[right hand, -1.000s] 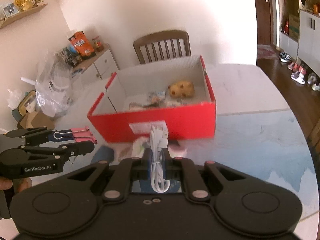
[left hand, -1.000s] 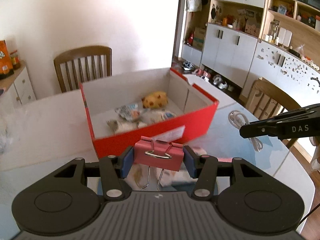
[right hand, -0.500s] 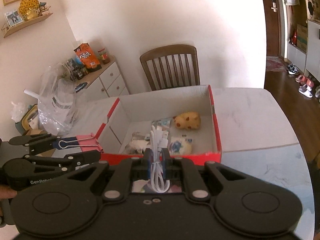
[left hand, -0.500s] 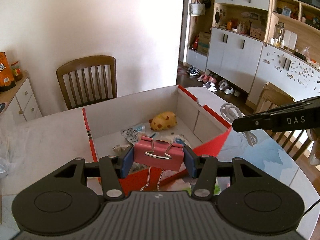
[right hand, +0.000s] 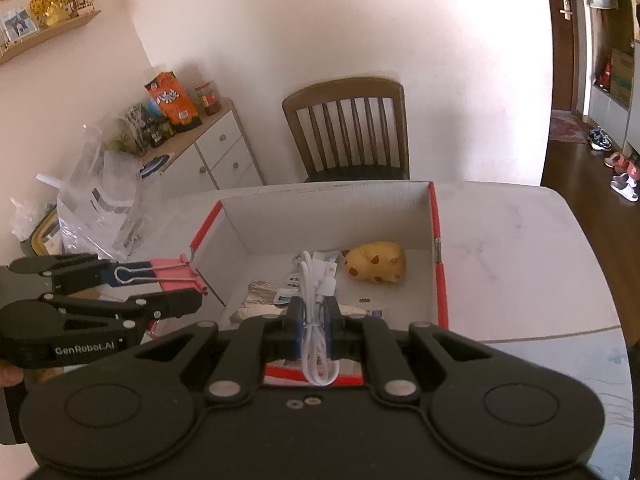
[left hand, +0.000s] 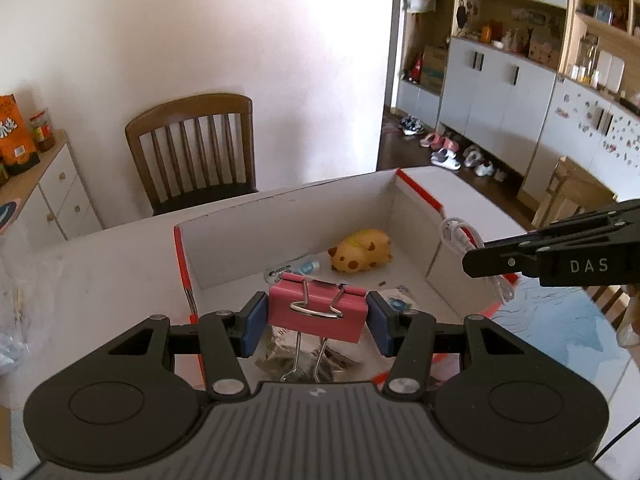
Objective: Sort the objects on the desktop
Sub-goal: 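Carry the binder clip with the left tool while the right tool carries the cable into the box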
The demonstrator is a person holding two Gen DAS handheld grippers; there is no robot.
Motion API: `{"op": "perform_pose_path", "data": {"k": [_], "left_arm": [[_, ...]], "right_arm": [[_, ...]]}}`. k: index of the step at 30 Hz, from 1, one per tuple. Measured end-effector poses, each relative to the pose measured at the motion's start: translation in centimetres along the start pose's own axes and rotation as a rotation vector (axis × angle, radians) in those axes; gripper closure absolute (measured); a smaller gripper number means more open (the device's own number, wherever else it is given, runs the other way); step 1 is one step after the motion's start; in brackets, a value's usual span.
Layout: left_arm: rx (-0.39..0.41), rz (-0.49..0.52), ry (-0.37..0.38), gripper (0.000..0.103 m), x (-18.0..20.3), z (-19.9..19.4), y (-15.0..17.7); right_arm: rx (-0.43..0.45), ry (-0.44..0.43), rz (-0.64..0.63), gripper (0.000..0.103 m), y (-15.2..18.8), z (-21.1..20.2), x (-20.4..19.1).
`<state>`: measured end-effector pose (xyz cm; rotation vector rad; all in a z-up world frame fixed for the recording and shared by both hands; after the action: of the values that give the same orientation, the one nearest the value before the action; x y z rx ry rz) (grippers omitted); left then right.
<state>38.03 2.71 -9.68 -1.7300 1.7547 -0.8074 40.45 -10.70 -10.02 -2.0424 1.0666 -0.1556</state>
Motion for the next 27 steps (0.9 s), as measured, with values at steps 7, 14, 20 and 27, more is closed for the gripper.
{"op": "perform_pose_path", "data": {"k": [7, 14, 20, 27], "left_arm": [[-0.034, 0.033, -0.031, 0.051, -0.2, 2.7, -0.7], [-0.087, 0.059, -0.042, 0.051, -0.2, 5.4, -0.5], [-0.133, 0.089, -0.043, 0.051, -0.1, 7.3, 0.1], [-0.194, 0.111, -0.045, 0.051, -0.1, 8.8, 1.6]], "right_arm": [[-0.040, 0.007, -0.014, 0.093, -0.8, 2.9, 0.8], [-0.083, 0.015, -0.025, 0.093, -1.0, 5.6, 1.0], [-0.125, 0.031, -0.043, 0.093, -0.6, 7.7, 1.2], [-0.186, 0.030, -0.086, 0.093, 0.1, 9.5, 0.8]]}}
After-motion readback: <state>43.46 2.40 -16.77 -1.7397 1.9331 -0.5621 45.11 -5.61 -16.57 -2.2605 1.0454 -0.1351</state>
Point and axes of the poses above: each gripper's, at about its wrist camera, not at the fingertips, and z roughly the way its jaws point, x to its right, y to its underside, the point moved 8 cm from there along z, roughly the way its jaws point, and after that the axes turned 3 degrees about -z, right-handed, at the moved point
